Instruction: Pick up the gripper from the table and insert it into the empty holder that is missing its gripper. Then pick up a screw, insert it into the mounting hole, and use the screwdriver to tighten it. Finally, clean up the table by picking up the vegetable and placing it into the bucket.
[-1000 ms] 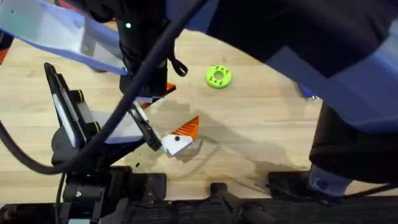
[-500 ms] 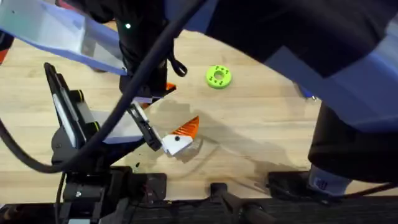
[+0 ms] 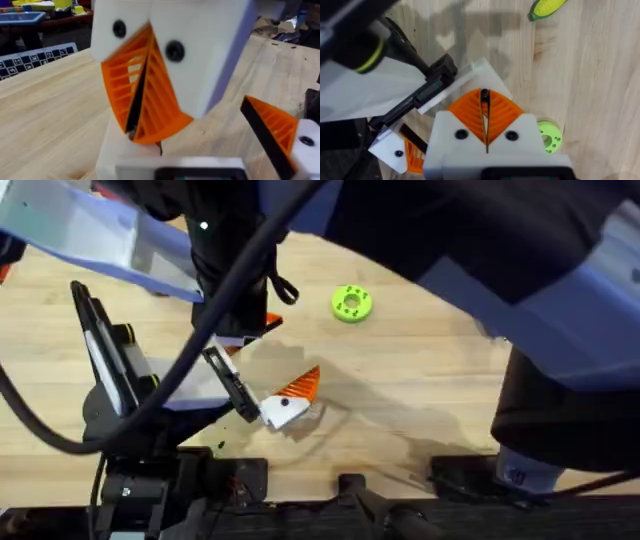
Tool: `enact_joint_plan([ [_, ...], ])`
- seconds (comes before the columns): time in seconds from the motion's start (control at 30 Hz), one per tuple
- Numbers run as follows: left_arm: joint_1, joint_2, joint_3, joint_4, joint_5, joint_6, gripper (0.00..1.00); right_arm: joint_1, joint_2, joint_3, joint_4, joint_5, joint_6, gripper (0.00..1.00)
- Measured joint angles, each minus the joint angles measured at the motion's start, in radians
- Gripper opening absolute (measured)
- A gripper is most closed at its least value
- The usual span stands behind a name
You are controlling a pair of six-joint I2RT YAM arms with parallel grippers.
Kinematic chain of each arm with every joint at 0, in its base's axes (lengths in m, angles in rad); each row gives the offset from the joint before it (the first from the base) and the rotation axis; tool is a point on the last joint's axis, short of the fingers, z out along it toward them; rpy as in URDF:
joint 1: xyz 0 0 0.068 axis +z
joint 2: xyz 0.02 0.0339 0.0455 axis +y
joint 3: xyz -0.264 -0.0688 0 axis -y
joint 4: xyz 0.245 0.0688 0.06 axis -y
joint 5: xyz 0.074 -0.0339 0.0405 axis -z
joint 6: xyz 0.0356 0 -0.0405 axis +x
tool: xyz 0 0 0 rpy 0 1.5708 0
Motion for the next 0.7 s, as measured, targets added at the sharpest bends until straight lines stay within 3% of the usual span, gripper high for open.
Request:
enact_joint_plan([
  [0.23, 0.000, 0.000, 0.000, 0.000, 0.002, 0.000, 0.985, -0.013, 0.000, 0.011, 0.001, 0.036, 0.005, 0.947],
  [0.5, 0.000, 0.000, 0.000, 0.000, 0.002, 0.000, 0.985, -0.020, 0.000, 0.013, -0.002, 0.041, 0.040, 0.992],
  [0.7, 0.000, 0.000, 0.000, 0.000, 0.003, 0.001, 0.985, -0.058, 0.000, 0.013, -0.004, 0.026, 0.158, 0.993],
])
